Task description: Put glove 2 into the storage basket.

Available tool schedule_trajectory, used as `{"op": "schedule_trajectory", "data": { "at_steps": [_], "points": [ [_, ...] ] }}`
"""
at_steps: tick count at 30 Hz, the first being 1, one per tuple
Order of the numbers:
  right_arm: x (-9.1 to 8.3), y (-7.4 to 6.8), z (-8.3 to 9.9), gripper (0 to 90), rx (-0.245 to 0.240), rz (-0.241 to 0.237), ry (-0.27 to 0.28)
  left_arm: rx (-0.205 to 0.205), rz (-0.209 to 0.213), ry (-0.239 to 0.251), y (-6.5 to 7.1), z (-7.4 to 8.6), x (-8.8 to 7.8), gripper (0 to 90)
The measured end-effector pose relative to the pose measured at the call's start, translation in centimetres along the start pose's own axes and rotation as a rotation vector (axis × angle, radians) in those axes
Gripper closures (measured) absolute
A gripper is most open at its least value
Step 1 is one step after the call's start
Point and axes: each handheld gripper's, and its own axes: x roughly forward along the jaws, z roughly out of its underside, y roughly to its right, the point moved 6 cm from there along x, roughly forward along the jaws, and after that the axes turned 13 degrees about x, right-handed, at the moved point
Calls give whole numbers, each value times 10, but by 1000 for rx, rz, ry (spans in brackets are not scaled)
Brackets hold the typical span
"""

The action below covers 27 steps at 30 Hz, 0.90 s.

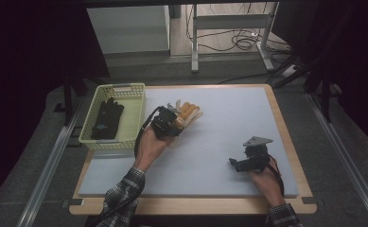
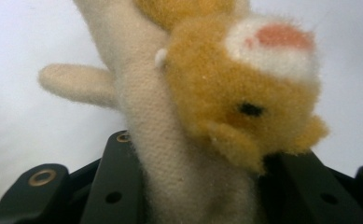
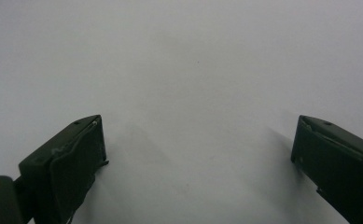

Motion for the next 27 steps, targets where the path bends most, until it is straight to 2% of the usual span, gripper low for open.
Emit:
{"op": "schedule_trajectory", "data": {
  "at_steps": [9,15,27],
  "points": [
    [0,0,0,26,-1,0,0,-38,-31,-2,-22,0,-15,627],
    [0,0,0,26,0,0,0,-68,-74,-7,-41,3,-29,626],
    [0,0,0,26,0,-1,2,-153,-172,-9,-88,25,-60,624]
  ]
}}
